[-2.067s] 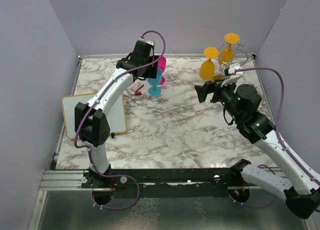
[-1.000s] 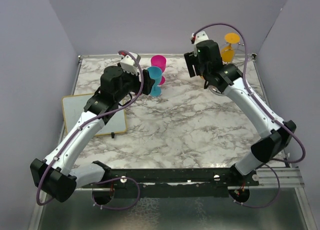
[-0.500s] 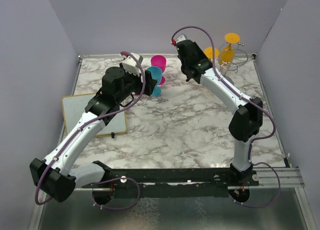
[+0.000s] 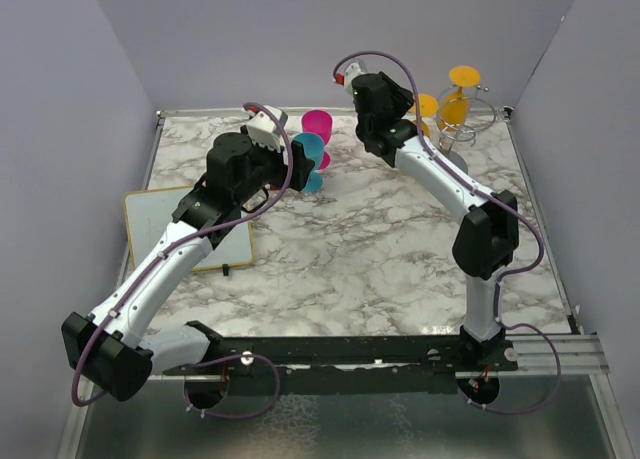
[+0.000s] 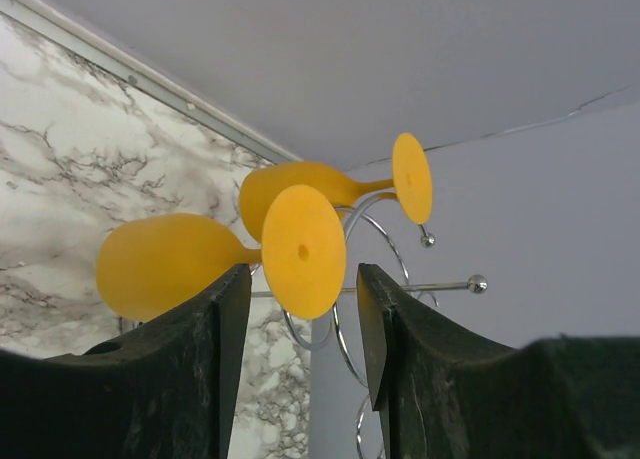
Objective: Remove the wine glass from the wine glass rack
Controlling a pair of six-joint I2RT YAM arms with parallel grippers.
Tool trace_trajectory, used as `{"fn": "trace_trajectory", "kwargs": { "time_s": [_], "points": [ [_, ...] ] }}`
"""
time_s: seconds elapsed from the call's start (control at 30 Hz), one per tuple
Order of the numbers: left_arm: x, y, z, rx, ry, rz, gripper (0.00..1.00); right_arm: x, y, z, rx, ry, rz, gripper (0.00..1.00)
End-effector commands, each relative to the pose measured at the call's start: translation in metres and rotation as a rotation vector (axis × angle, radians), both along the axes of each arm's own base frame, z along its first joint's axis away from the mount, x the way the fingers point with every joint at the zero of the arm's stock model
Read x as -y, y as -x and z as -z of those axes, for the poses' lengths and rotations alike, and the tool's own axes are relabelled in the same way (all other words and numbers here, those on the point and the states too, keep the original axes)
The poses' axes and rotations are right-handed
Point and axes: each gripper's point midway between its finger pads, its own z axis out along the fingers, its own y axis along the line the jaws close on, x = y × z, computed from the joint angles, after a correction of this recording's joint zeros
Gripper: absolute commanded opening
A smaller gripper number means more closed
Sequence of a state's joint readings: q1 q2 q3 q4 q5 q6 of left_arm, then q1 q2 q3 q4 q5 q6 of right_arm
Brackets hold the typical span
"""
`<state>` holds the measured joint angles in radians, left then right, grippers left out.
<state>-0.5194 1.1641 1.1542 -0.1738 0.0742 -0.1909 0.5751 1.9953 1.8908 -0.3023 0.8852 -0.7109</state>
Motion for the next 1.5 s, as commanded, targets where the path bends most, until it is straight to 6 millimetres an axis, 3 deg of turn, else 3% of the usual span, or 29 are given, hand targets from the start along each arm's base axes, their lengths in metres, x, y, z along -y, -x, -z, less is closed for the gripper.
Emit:
{"fn": "trace_trajectory", "kwargs": {
  "time_s": [0.0,0.47,0.83,1.47],
  "points": [
    [-0.003,-0.002,-0.005,0.022,-0.010,-0.020,0.82,0.005,-0.011,-0.007,0.041,0.030,0.021,0.47],
    [-0.007,-0.004,-0.006,0.025,-0.020,-0.044,0.83,0.016,-0.021,0.032,-0.044,0.006,0.023,0.45],
    [-0.008,-0.004,-0.005,0.025,-0.022,-0.046,0.83,0.025,-0.027,0.049,-0.065,0.011,0.049,0.44],
    [-0.008,-0.004,-0.005,0.024,-0.023,-0.051,0.83,0.034,-0.032,0.043,-0.032,0.046,0.072,0.25]
  ]
}}
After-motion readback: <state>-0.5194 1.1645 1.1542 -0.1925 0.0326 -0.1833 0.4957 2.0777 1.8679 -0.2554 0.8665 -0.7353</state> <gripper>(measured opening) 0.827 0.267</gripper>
